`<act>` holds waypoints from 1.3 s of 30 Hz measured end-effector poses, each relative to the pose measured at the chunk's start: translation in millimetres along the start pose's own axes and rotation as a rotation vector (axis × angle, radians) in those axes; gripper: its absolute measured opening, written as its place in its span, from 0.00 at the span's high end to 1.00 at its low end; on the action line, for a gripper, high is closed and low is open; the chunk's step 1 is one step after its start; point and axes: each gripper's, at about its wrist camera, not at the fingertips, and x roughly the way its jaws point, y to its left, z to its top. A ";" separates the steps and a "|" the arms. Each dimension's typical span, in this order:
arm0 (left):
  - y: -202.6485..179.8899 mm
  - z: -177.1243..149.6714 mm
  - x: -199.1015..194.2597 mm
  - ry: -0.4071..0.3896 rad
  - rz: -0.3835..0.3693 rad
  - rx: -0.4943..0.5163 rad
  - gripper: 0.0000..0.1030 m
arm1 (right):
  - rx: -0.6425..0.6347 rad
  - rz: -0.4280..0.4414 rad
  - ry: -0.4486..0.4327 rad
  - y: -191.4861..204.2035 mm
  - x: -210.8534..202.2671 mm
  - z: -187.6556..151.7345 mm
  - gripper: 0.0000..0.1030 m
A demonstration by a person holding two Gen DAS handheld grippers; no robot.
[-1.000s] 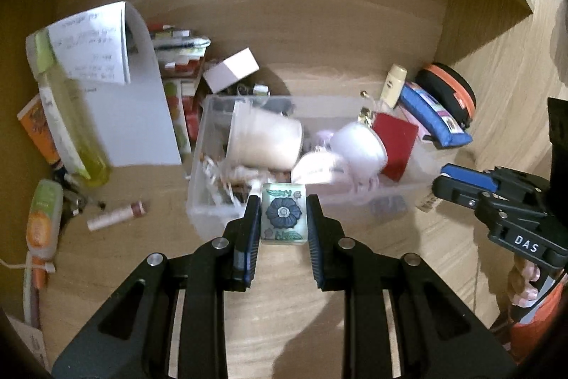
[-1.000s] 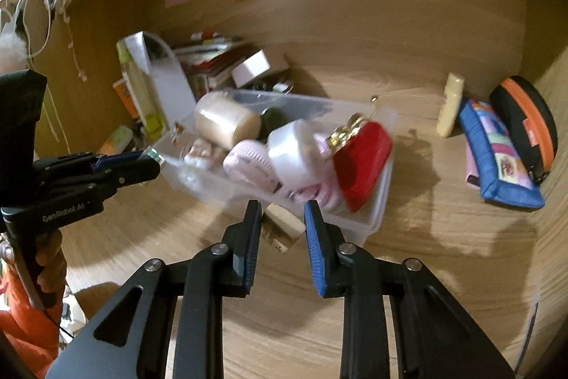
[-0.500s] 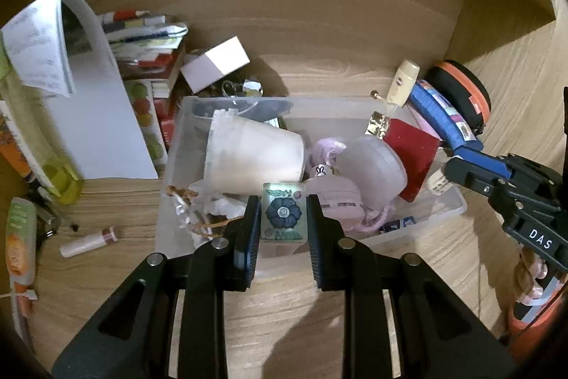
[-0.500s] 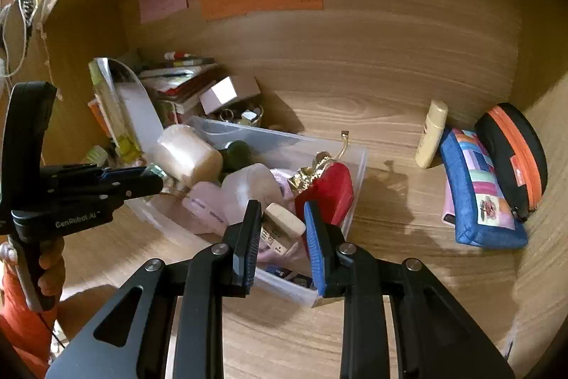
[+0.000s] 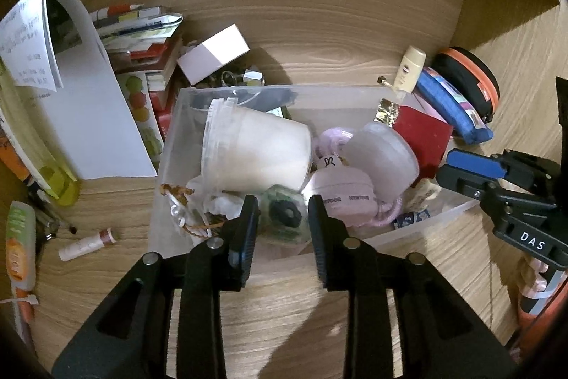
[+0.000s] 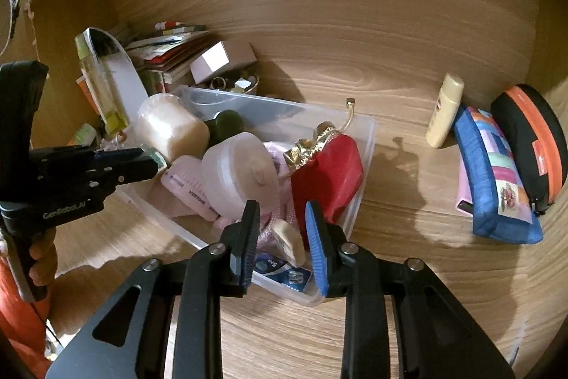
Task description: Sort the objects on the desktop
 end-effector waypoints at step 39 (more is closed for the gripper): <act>-22.2 -39.3 -74.3 -0.198 0.157 0.006 0.08 | 0.026 -0.035 -0.080 27.0 -67.0 -38.4 0.15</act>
